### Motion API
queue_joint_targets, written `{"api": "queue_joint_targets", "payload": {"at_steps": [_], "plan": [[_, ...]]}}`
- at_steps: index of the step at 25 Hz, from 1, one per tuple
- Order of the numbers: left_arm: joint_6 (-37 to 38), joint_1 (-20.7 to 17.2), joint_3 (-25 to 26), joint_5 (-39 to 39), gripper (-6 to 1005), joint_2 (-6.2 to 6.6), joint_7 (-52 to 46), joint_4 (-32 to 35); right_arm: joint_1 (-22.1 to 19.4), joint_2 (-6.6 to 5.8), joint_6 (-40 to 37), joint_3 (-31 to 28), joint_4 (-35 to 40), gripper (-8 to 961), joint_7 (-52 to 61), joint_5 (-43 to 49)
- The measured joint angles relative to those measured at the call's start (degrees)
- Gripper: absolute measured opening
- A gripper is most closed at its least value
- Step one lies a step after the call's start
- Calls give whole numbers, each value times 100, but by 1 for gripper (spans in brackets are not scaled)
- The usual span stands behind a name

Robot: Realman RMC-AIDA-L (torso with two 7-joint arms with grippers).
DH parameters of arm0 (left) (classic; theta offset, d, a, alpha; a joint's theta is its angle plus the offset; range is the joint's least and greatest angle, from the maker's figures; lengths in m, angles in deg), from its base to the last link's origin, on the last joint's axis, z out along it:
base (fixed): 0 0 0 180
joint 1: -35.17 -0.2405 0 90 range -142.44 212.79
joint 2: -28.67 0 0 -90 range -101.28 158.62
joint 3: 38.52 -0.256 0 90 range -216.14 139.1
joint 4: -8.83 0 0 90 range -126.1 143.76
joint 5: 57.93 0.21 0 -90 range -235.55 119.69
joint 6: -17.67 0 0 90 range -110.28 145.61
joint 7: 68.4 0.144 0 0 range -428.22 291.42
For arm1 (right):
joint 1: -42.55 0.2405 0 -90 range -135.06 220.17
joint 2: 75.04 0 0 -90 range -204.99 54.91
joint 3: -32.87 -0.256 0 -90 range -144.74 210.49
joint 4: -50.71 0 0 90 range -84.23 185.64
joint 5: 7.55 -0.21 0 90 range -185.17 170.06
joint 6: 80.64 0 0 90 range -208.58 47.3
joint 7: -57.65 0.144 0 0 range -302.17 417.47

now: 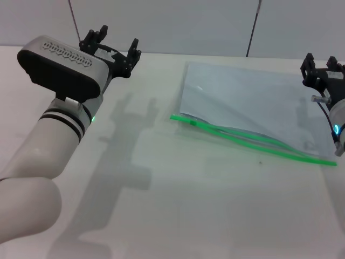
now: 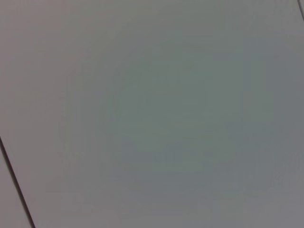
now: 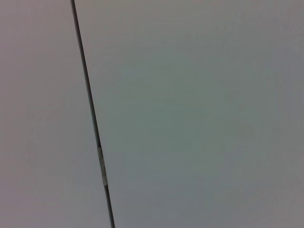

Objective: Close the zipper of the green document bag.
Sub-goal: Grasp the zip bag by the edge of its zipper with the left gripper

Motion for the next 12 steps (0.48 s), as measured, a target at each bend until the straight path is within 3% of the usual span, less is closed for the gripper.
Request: {"api": "queue_joint_targets", "payload": {"at_steps": [12], "plan": [[0,0,7,0,707,0,0,0,0,0,0,-8,0,522,0,0]]}}
